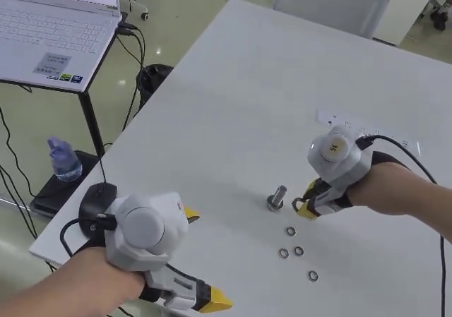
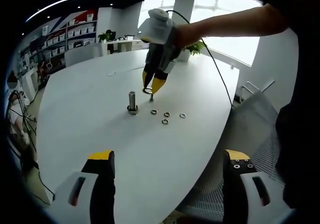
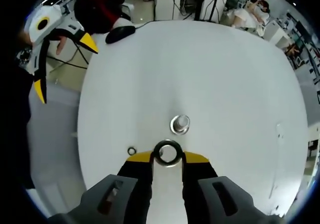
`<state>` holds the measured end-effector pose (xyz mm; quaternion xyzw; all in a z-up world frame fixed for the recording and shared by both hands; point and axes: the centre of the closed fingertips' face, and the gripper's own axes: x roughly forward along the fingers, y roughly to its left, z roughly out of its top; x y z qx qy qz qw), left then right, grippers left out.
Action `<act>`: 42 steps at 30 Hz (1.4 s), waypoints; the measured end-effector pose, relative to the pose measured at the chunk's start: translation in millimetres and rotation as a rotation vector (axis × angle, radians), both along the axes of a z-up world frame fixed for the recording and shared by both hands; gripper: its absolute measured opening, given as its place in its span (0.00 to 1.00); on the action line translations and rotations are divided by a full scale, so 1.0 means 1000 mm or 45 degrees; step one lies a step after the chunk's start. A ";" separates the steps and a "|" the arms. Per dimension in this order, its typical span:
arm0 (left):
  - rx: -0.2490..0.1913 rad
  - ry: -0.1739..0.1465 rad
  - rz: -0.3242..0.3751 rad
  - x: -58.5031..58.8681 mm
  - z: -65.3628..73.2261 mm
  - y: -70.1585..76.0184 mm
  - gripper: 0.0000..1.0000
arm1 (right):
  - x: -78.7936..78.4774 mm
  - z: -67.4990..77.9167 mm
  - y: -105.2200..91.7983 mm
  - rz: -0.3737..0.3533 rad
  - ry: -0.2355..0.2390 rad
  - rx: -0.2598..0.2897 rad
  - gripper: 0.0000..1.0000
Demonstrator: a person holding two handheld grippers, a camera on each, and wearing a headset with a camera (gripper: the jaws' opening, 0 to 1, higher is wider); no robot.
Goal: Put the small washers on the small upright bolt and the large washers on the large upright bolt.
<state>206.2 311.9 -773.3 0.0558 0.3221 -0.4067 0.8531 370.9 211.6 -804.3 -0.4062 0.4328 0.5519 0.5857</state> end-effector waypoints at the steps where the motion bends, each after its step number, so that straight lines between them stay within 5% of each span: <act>1: 0.001 0.000 0.002 0.001 0.000 0.000 0.90 | 0.001 0.002 0.002 0.003 -0.004 0.000 0.22; 15: -0.035 -0.015 0.023 0.004 0.000 0.000 0.94 | 0.009 0.018 0.027 0.009 -0.036 0.033 0.22; 42: -0.035 0.013 0.028 0.007 -0.006 0.008 0.98 | 0.012 -0.007 0.039 0.064 -0.017 -0.052 0.22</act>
